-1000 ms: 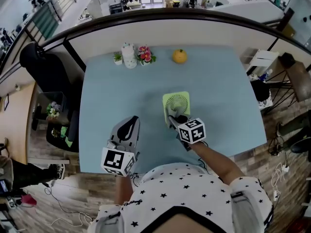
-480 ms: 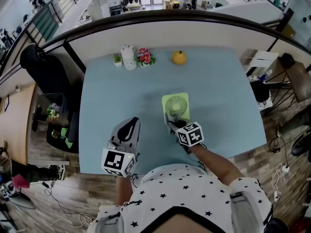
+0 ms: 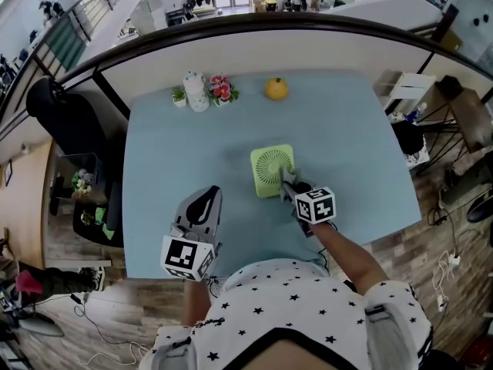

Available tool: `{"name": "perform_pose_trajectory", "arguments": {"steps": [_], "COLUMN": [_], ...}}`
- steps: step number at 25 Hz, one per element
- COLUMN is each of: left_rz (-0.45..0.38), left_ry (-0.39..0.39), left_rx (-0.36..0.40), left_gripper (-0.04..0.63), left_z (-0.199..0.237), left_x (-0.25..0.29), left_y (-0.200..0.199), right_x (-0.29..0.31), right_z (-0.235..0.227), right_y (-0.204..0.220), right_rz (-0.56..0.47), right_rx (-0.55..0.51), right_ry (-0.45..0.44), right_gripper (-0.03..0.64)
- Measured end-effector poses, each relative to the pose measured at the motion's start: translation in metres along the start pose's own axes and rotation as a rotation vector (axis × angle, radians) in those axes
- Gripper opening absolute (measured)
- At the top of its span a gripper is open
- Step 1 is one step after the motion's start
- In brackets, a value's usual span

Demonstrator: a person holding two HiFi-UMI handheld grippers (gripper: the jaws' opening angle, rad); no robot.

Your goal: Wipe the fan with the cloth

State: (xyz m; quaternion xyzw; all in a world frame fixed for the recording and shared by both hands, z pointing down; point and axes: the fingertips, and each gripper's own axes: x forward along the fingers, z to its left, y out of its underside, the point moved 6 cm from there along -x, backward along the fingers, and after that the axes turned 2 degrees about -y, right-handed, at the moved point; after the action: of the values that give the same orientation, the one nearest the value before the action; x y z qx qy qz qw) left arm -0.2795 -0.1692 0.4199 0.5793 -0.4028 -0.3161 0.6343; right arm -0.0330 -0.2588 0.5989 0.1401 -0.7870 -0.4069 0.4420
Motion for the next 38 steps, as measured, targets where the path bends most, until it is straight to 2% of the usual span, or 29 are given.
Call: {"name": "perform_pose_trajectory", "arguments": {"steps": [9, 16, 20, 23, 31, 38], "left_rz": [0.000, 0.006, 0.007, 0.005, 0.028, 0.028], "left_ry": [0.025, 0.025, 0.020, 0.015, -0.011, -0.030], "left_rx": [0.005, 0.004, 0.002, 0.002, 0.006, 0.005], "left_gripper": [0.034, 0.034, 0.034, 0.034, 0.034, 0.034], "left_z": [-0.005, -0.004, -0.002, -0.002, 0.002, 0.006], "left_x": [0.002, 0.001, 0.002, 0.002, 0.000, -0.003], "left_y": [0.000, 0.000, 0.001, 0.002, 0.002, 0.002], "right_x": [-0.020, -0.020, -0.025, -0.031, -0.053, -0.074], "right_z": [-0.036, -0.038, -0.036, -0.024, 0.036, 0.070], "right_y": [0.017, 0.019, 0.004, -0.018, -0.089, -0.119], "right_rz": [-0.010, -0.014, -0.069, -0.142, -0.366, -0.480], "right_rx": [0.084, 0.106, 0.108, 0.090, 0.001, -0.050], "right_ry": [0.114, 0.125, 0.127, 0.093, -0.077, -0.163], "right_gripper": [0.052, 0.052, 0.054, 0.052, 0.054, 0.054]}}
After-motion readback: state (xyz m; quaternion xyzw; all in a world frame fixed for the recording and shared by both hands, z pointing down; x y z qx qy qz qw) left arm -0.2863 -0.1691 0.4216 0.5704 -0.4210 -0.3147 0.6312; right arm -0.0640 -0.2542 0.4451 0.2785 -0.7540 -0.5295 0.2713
